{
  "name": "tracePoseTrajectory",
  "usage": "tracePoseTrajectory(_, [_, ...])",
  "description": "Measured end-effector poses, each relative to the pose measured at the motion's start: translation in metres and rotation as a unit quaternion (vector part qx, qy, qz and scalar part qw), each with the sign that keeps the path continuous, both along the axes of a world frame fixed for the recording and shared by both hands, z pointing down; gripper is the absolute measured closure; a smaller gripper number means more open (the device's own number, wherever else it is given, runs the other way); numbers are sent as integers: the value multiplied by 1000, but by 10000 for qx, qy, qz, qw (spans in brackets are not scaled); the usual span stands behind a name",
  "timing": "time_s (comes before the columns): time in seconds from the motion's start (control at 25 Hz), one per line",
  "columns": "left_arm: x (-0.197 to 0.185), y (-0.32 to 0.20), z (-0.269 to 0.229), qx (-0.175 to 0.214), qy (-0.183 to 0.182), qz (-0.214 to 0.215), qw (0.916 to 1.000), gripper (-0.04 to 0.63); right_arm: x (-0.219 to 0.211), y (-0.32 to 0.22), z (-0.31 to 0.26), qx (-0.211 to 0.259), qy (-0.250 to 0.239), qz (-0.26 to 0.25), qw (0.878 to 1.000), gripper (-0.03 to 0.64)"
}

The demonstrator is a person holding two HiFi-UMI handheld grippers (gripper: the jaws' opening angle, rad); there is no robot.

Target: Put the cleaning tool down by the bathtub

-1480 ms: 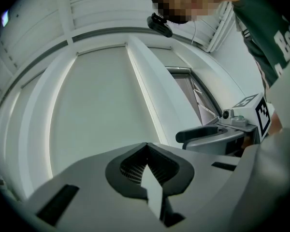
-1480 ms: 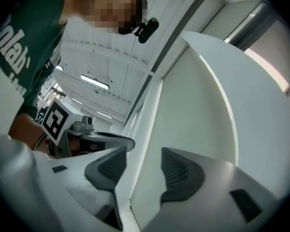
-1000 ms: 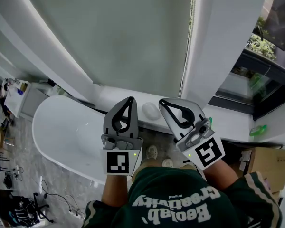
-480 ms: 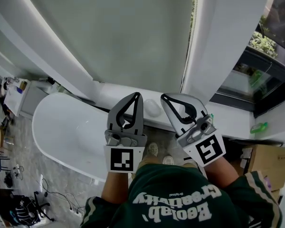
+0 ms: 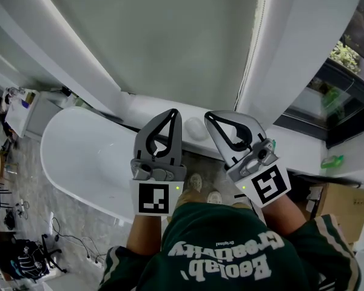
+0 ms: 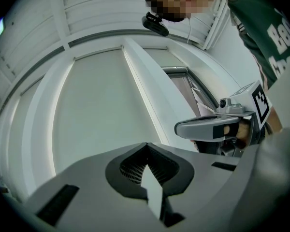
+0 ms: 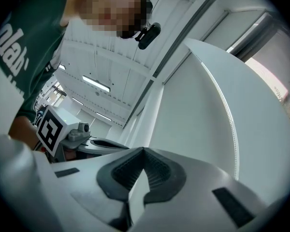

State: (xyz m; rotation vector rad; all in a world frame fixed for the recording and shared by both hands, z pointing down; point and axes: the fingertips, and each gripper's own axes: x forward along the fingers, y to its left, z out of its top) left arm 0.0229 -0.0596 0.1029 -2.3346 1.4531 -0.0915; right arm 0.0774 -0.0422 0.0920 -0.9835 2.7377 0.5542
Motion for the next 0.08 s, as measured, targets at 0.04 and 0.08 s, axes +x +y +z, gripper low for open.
tracePoseTrajectory(0.04, [1, 0, 0, 22, -22, 7, 10000, 586, 0, 0, 0, 13, 11, -15, 10000, 601])
tracePoseTrajectory(0.08, [1, -1, -1, 49, -44, 17, 10000, 586, -1, 0, 0, 27, 22, -27, 10000, 601])
